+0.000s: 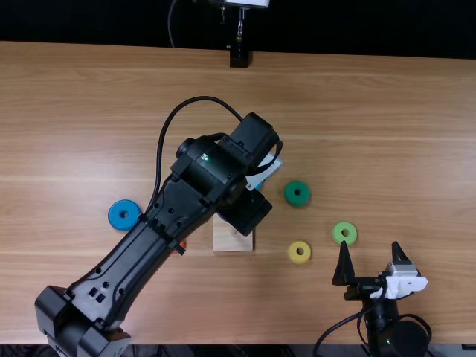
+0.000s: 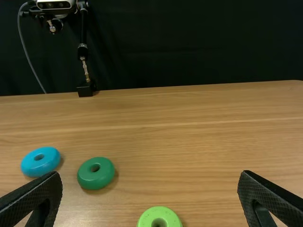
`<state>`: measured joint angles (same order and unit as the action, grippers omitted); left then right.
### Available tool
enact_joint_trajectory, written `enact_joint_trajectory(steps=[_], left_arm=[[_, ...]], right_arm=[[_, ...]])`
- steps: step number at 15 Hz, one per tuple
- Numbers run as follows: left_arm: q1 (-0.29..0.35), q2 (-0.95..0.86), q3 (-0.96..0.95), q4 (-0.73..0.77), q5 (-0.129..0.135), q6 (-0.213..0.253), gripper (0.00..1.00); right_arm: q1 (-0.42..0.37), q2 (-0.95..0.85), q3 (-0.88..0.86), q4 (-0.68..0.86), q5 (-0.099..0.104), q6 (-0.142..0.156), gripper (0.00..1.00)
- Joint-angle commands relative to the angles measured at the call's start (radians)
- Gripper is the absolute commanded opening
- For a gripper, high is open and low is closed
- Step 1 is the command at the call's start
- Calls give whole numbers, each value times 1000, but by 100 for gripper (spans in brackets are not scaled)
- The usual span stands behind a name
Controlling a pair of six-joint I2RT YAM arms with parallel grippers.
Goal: Build the Hanoi tower: stack the rings onto the peg from bottom to top in this color order: purple, dark blue, light blue, dark green, light green, yellow, orange.
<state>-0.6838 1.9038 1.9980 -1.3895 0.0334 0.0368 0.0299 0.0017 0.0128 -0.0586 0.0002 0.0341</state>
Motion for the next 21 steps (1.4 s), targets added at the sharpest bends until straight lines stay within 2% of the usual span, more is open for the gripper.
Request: enact_joint_trajectory(steps=[1, 14, 15, 17, 18, 19, 20, 21], left_arm=[[-19, 14, 19, -2, 5, -9, 0], [-14, 1, -73, 0, 7, -7, 0], [-14, 1, -73, 0, 7, -9, 10], [-11, 3, -74, 0, 9, -9, 63], [-8, 3, -74, -2, 9, -9, 94], [-5, 3, -74, -2, 9, -9, 100], [-3, 5, -76, -6, 14, -11, 100], [-3, 3, -77, -8, 37, -11, 100]], right_arm=[[-7, -2, -10, -20, -2, 3, 100], [-7, -2, -10, -20, -2, 3, 100], [-7, -2, -10, -20, -2, 3, 100], [-7, -2, -10, -20, -2, 3, 100], [-7, -2, -8, -20, -2, 3, 100], [-7, -2, -10, -20, -2, 3, 100], [-7, -2, -10, -20, -2, 3, 100], [-7, -2, -10, -20, -2, 3, 100]])
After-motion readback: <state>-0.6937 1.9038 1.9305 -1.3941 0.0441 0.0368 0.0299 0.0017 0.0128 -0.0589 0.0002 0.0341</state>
